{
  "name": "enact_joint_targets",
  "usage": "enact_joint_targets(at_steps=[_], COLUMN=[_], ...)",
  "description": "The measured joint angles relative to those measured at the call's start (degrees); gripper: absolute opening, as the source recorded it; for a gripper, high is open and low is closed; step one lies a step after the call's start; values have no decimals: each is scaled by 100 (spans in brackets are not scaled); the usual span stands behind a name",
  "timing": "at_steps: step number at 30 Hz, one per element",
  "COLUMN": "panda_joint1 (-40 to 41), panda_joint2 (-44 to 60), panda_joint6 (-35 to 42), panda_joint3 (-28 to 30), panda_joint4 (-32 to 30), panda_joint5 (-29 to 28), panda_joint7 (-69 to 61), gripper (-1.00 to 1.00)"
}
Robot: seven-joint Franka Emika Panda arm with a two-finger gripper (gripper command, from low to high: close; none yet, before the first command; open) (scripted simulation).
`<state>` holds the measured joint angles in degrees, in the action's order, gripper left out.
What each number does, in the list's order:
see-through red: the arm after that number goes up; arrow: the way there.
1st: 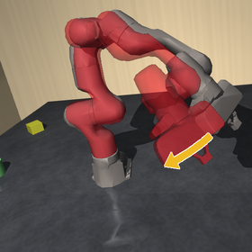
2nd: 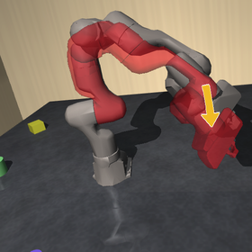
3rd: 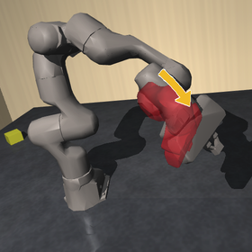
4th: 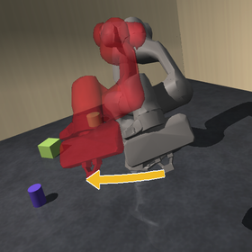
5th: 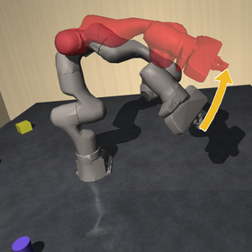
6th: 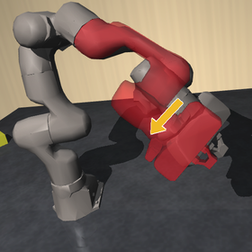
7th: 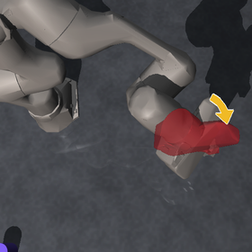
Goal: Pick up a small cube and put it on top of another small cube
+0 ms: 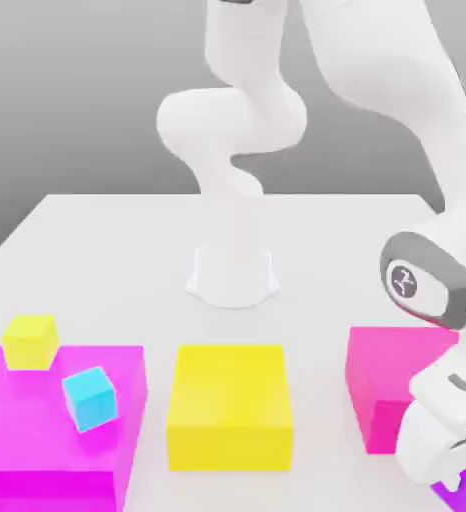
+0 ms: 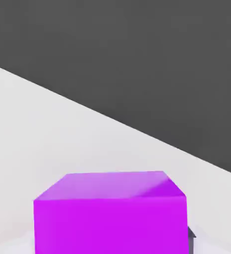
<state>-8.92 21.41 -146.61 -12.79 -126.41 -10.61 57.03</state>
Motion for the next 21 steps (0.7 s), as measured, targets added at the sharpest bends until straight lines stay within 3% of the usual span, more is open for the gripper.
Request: enact_joint_targets(at_steps=[8, 13, 17, 18, 21], panda_joint1=[1081, 2513, 2573, 2516, 2512], panda_joint2=[-1438, -2637, -2274, -2150, -2150], panda_joint6=[582, 1096, 419, 249, 249], panda_joint3=[1005, 1641, 1704, 1762, 1763], panda_joint4=[-807, -1428, -1730, -1776, -1776], panda_joint5=[521, 923, 1066, 1080, 1080], panda_joint7=[468, 906, 934, 928, 928], gripper=[-100, -100, -100, 100, 100])
